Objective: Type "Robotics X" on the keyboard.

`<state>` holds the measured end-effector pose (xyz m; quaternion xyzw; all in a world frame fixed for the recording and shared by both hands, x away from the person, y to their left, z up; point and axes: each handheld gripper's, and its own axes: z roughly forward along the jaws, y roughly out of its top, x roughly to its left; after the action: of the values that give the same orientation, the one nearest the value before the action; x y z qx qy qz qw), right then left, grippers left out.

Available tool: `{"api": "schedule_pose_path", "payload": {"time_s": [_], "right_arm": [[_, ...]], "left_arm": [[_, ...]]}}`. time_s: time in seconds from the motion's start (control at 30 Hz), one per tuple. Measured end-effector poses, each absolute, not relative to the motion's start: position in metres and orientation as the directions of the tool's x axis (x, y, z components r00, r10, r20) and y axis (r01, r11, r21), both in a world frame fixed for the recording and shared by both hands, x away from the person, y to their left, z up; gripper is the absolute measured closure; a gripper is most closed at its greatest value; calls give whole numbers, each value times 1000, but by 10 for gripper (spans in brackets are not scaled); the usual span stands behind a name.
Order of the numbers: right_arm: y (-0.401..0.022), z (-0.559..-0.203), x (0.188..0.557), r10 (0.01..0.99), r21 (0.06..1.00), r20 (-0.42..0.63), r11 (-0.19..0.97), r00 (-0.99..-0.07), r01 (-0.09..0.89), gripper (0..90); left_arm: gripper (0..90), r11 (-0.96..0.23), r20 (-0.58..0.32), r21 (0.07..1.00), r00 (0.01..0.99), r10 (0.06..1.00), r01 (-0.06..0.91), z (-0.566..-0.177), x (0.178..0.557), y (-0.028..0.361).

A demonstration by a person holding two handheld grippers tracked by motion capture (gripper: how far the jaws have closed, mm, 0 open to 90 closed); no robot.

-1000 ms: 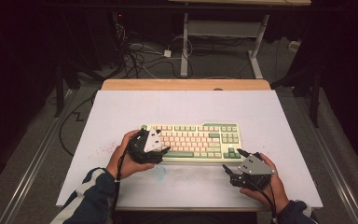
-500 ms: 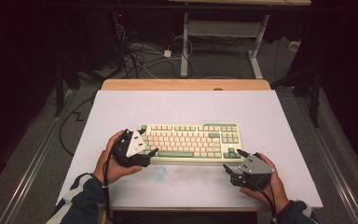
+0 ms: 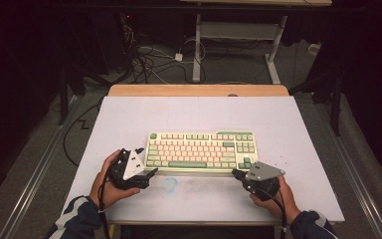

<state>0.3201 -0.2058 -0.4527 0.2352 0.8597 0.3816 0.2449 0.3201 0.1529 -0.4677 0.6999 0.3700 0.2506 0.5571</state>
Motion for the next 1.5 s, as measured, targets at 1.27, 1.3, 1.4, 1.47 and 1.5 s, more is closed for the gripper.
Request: {"api": "schedule_pose_path", "payload": {"time_s": [1.27, 1.3, 1.4, 1.47, 1.5], "right_arm": [[-112, -451, 418, 558, 667, -272, 696, -784, 265, 900], [-111, -451, 417, 564, 665, -273, 696, -779, 271, 900], [-112, -448, 415, 566, 688, -258, 677, -783, 263, 900], [-114, -445, 413, 568, 695, -266, 673, -779, 253, 900], [-116, -442, 412, 574, 706, -258, 661, -778, 254, 900]], "left_arm": [[222, -131, -85, 936, 571, 817, 326, -481, 316, 160], [222, -129, -84, 937, 569, 818, 325, -481, 316, 159], [222, -123, -91, 937, 569, 817, 327, -481, 316, 159], [222, -127, -87, 937, 569, 817, 325, -481, 316, 160], [222, -128, -87, 937, 570, 817, 326, -481, 316, 160]]}}
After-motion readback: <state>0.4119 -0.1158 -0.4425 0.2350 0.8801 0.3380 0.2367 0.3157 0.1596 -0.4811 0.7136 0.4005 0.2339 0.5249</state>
